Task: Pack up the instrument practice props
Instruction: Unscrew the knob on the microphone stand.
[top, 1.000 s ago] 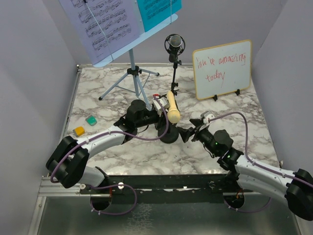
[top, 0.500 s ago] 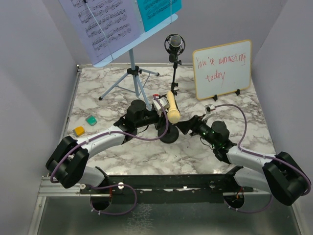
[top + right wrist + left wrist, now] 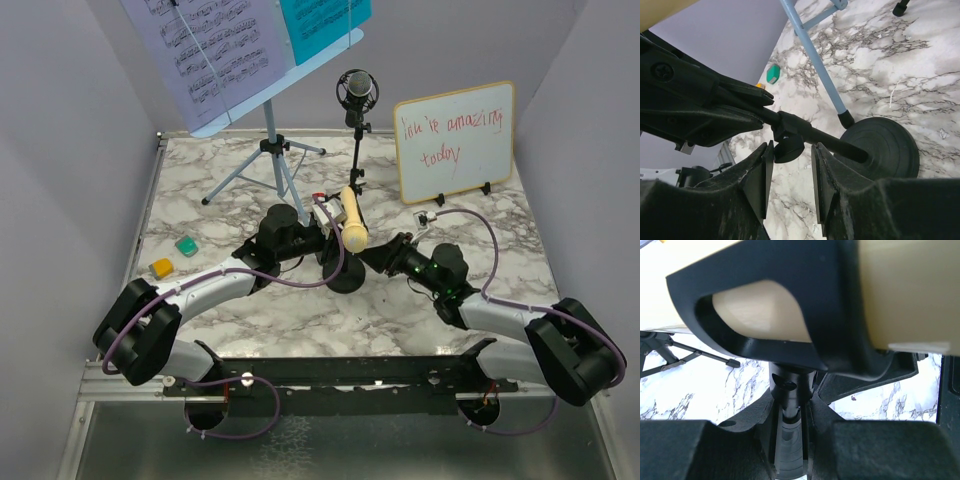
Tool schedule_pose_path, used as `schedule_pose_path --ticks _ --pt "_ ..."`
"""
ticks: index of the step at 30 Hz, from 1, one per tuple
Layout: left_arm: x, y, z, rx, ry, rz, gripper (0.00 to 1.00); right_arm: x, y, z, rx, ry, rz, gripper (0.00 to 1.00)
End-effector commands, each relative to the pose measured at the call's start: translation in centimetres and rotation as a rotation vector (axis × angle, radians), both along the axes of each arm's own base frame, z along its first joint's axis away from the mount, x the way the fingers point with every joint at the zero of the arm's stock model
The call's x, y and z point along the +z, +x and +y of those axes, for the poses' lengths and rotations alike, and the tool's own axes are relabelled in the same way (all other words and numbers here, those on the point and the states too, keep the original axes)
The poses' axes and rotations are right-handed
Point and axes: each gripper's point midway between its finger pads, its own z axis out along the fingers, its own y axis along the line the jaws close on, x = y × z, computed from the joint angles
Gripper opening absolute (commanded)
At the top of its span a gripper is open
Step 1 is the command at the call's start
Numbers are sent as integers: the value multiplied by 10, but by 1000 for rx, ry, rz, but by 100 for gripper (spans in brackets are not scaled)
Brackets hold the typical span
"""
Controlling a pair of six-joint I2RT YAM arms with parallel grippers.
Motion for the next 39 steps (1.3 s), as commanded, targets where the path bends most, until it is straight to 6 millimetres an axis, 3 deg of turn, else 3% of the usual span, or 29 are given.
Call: schedule_pose_path --ticks 1,8,19,23,30,39 --pt "-37 -19 10 -9 81 148 0 9 -1 7 60 20 -16 40" --pt "-38 -20 10 -10 81 151 0 9 -1 15 108 27 -1 35" --pt "-36 -20 10 -9 76 146 0 -1 -7 22 219 -61 -28 1" --pt "-36 -19 9 -10 76 150 0 -4 -8 23 295 -188 -142 1" --pt "-37 -18 8 -6 70 154 0 -11 -8 2 313 -484 -481 1" --pt "-40 -19 5 -20 67 163 0 -41 -4 -1 377 -936 -837 1"
